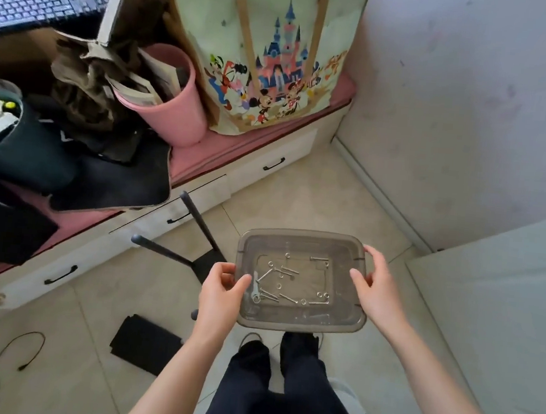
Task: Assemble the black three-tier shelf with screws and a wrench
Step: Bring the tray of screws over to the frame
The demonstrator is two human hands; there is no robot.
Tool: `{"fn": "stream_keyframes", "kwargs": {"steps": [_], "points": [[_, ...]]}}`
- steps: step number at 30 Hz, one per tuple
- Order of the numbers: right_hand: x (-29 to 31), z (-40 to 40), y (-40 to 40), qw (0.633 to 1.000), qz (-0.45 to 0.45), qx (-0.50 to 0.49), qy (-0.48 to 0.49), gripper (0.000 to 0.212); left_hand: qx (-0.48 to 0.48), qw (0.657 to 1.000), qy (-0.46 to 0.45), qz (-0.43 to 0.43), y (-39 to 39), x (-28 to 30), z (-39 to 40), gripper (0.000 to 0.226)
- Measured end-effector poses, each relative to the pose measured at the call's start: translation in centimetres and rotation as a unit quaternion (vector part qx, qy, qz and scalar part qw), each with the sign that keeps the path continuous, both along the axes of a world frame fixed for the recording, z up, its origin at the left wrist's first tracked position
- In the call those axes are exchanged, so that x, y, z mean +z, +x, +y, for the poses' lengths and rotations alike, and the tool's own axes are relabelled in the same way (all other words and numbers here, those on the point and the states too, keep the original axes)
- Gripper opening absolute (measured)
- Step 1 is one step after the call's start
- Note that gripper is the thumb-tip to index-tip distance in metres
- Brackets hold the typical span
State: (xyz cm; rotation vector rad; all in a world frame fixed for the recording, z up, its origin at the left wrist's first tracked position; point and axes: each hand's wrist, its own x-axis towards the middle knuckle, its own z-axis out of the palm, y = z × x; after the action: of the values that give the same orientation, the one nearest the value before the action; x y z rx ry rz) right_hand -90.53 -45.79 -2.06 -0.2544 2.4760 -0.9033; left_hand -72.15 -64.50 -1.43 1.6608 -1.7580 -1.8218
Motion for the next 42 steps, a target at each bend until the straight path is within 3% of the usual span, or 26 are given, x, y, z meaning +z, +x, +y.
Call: {"fn": "stream_keyframes", "kwargs": {"steps": [5, 9, 12, 19, 23, 32, 37, 40, 42], "points": [[-0.9, 0.9, -5.7, 0.999, 0.000, 0.041, 0.019, 0.050, -0.021, 1.000, 0.001, 0.006, -5.7, -1.1, 0.1, 0.024], [-2.8, 1.4, -10.8, 0.998, -0.035, 0.053, 0.030, 0.035, -0.019, 1.000, -0.008, -0.006, -10.1, -3.1, 1.2, 0.039], [-4.9, 1.3, -14.4, 0.996, -0.059, 0.060, 0.041, 0.022, -0.005, 0.999, -0.030, -0.024, -13.6, -5.9, 1.8, 0.042], [-12.5, 0.9, -21.0, 0.990, -0.079, 0.090, 0.080, 0.025, -0.011, 0.997, -0.050, -0.066, -19.3, -14.8, 1.4, 0.051], [-19.6, 0.7, -22.1, 0.988, -0.112, 0.077, 0.074, 0.022, 0.004, 0.998, -0.035, -0.056, -20.7, -21.5, 1.3, 0.044], [-39.1, -1.4, -20.7, 0.983, -0.183, -0.002, 0.024, 0.031, 0.115, 0.993, 0.010, -0.033, -21.8, -41.5, -0.5, 0.067], [-50.5, -2.8, -19.0, 0.979, -0.198, -0.040, -0.010, 0.027, 0.175, 0.984, 0.027, -0.027, -21.9, -53.0, -1.3, 0.055], [-57.0, -4.0, -17.7, 0.974, -0.214, -0.068, -0.043, 0.025, 0.170, 0.985, 0.027, -0.021, -21.7, -59.3, -1.2, 0.040], [-60.9, -4.8, -16.6, 0.966, -0.234, -0.085, -0.064, 0.023, 0.160, 0.987, 0.024, -0.002, -21.5, -63.0, -0.8, 0.043]]}}
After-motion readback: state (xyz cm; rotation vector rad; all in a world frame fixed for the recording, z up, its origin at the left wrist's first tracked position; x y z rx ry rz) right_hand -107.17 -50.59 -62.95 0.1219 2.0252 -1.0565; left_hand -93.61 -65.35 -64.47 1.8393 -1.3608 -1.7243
